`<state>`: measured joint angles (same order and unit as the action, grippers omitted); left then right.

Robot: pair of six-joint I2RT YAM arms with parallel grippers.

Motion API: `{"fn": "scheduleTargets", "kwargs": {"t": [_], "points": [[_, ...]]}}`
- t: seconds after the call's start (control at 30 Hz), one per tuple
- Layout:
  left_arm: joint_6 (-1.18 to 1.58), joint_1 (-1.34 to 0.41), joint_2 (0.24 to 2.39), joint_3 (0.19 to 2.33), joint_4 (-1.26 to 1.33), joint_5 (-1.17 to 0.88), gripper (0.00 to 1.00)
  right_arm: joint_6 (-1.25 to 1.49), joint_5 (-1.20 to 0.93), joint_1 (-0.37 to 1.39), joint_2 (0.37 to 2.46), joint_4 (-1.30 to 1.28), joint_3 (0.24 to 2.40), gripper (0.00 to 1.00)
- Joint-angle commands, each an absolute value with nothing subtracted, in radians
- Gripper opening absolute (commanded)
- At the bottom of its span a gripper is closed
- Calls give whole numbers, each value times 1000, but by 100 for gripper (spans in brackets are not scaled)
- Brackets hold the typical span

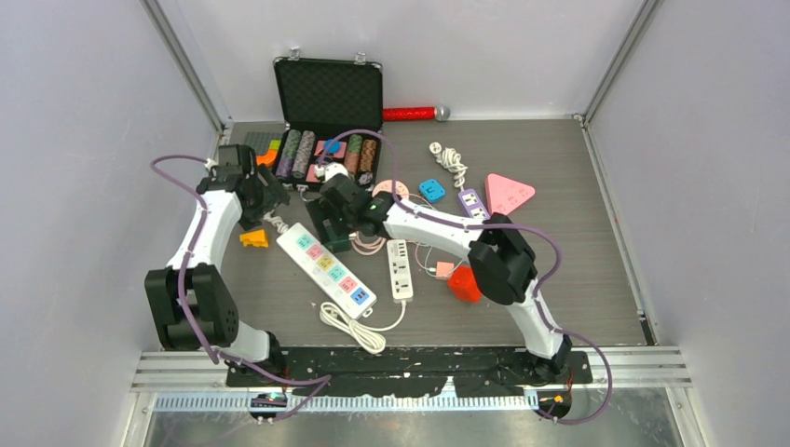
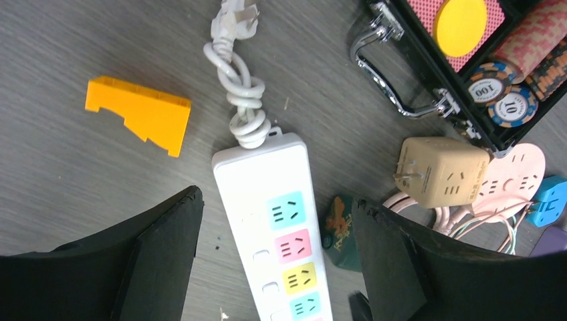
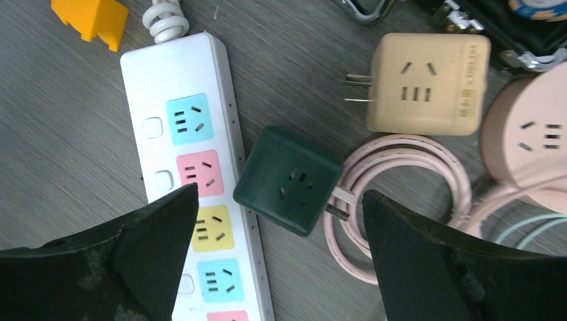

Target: Insert the plug

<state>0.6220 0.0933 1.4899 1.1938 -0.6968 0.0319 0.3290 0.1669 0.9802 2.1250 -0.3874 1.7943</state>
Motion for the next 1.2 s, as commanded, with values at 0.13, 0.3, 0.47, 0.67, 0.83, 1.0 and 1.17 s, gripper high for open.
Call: {"fn": "scheduleTargets", "kwargs": {"t": [0.13,0.3,0.47,0.67,0.83,1.0,1.17], "points": [[639,95,1410,1145,-720,19,81,392,339,1038,2274,-452,1999,89],[643,97,1383,1111,-710,31,81,441,441,1047,2329,-550,2064,88],[650,96,1384,1101,-702,18,81,464,473,1048,2357,-587,2068,86],[649,96,1383,1094,-700,10,81,429,428,1048,2366,-546,2063,69],[636,96,1367,1092,-699,5,81,408,414,1048,2323,-528,2048,40],[630,96,1342,1101,-681,-99,81,409,370,1022,2196,-498,1994,32],[645,95,1318,1106,-644,-288,81,444,243,962,2047,-434,1902,31]]}}
